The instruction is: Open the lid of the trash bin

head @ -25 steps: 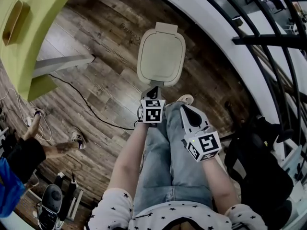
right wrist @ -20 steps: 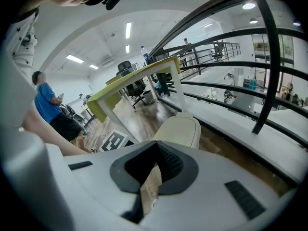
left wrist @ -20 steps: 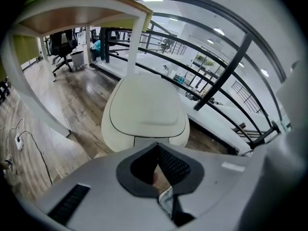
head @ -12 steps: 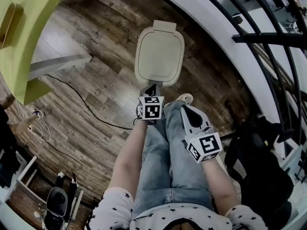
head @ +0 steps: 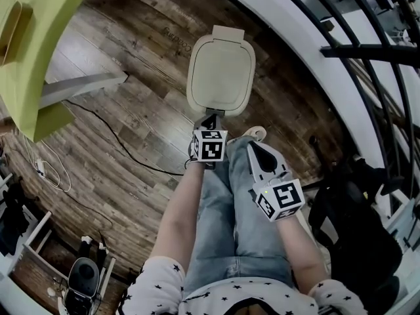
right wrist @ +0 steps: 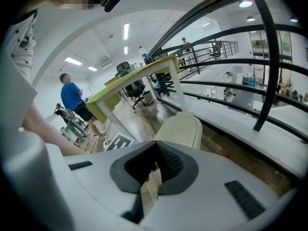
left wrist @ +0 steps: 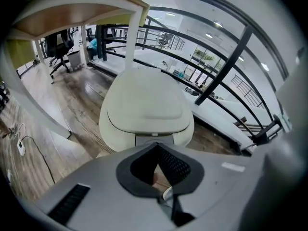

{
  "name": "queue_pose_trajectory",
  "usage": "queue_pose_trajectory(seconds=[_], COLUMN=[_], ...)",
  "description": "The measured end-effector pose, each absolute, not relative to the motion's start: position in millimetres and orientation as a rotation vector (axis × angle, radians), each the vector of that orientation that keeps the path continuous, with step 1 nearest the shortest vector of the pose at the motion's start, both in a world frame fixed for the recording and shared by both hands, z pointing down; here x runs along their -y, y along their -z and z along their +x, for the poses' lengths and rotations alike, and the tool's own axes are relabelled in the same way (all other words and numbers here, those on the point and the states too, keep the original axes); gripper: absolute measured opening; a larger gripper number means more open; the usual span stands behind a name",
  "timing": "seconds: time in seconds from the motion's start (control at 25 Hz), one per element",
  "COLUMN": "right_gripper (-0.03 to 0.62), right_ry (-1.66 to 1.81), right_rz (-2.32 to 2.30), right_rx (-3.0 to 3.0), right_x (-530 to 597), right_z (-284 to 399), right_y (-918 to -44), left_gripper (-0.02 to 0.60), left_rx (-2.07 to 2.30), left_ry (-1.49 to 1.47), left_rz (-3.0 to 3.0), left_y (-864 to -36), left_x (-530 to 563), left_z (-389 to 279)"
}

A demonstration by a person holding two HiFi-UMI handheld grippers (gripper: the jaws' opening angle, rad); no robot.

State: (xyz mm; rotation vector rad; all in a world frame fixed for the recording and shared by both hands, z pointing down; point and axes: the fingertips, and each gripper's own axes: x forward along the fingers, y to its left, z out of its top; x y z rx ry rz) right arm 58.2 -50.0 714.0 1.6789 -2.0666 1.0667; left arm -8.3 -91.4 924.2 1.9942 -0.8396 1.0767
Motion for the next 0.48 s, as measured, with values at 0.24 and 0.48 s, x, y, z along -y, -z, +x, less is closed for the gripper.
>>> queue_pose_trajectory(seconds=[0.24,0.48], right_gripper=[-0.006,-0.006], right_ry=[-1.066,-1.064], right_rz=[1.681,1.684], right_rx=[2.072,2.078], right_x=[51.5,50.2], right_z=[54.1,53.0], right_y=[-714.0,-713.1], left_gripper=[0.011,0.011], left_rx=[0.844,0.822], left_ry=[-1.074,-1.129], left_rz=[1.978,2.023], left_y=[-925.3,-924.9], left_x=[91.8,90.7], left_z=[-8.5,-5.5])
